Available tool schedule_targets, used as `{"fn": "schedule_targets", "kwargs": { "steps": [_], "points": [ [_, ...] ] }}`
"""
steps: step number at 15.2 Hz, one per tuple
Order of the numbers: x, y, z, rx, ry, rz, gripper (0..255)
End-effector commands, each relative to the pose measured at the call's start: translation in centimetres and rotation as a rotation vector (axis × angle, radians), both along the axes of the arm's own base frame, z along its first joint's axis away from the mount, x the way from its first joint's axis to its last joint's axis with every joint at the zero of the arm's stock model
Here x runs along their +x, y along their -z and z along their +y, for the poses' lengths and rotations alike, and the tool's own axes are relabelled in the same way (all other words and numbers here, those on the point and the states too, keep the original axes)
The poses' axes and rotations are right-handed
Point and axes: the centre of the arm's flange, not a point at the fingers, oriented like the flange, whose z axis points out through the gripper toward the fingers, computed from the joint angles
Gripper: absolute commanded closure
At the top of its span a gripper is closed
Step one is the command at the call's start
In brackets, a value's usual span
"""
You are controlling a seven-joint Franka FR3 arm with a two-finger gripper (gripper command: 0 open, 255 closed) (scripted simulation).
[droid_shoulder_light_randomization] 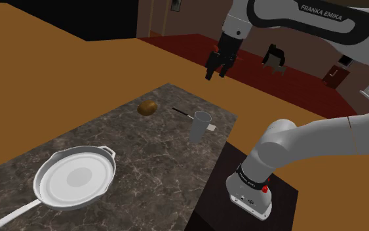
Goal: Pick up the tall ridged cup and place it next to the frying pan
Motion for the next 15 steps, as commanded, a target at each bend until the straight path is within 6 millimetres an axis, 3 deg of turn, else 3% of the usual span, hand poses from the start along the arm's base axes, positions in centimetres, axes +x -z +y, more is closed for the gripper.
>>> {"fn": "schedule_targets", "kwargs": {
  "steps": [1,15],
  "points": [
    [0.0,0.0,0.0,0.0,0.0,0.0,0],
    [-1.1,17.7,-6.3,0.103,0.249,0.072,0]
  ]
}}
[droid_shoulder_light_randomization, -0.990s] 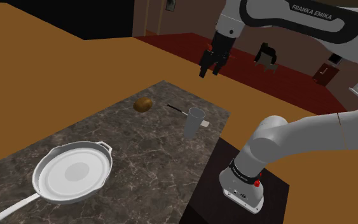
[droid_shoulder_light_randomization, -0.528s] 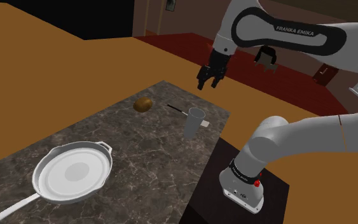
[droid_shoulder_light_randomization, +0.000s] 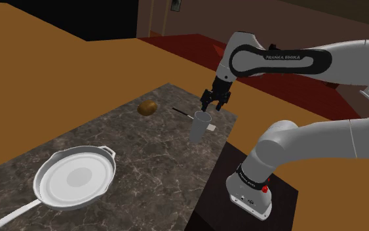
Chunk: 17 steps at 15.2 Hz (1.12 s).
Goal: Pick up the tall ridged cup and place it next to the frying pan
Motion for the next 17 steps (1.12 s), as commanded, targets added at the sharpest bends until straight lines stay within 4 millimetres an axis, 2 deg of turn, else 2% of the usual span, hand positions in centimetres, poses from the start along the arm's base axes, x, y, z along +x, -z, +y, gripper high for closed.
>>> {"fn": "schedule_targets", "kwargs": {
  "steps": [1,9,16,17],
  "points": [
    [-0.1,2.3,-1.0,0.013,0.034,0.008,0],
    [-0.2,6.3,-0.6,0.013,0.034,0.008,0],
    [-0.2,6.3,-0.6,0.013,0.034,0.008,0],
    [-0.2,6.3,-0.6,0.013,0.034,0.008,255]
  ]
}}
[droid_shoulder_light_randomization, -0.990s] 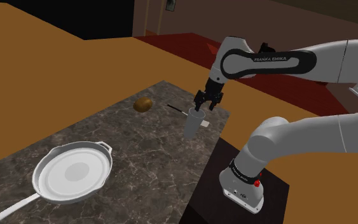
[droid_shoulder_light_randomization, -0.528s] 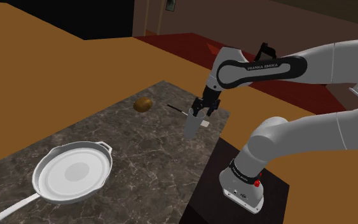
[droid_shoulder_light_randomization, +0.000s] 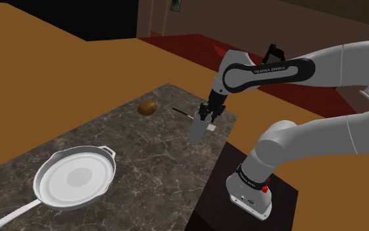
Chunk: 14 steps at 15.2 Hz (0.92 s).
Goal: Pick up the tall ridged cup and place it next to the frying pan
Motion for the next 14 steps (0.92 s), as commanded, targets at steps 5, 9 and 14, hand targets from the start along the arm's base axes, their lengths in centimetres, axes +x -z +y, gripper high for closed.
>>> {"fn": "schedule_targets", "kwargs": {
  "steps": [5,9,14],
  "points": [
    [0.0,0.0,0.0,0.0,0.0,0.0,255],
    [0.0,0.0,0.0,0.0,0.0,0.0,255],
    [0.0,-2.6,0.0,0.0,0.0,0.0,255]
  ]
}}
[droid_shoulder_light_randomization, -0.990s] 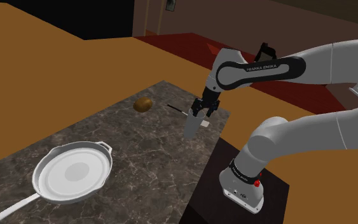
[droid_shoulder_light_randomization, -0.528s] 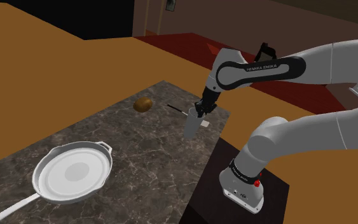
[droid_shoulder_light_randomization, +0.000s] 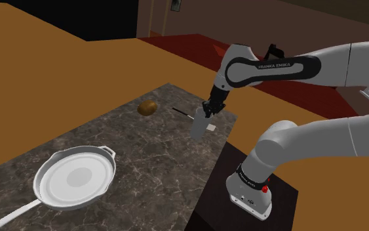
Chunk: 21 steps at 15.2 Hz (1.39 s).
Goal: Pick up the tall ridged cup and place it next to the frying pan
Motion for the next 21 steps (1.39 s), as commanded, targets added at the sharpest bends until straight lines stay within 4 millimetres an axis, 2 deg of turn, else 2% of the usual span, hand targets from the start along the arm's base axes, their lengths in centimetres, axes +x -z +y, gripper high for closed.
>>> {"fn": "schedule_targets", "kwargs": {
  "steps": [1,21],
  "points": [
    [0.0,-1.1,0.1,0.0,0.0,0.0,255],
    [0.0,-11.6,0.1,0.0,0.0,0.0,255]
  ]
}}
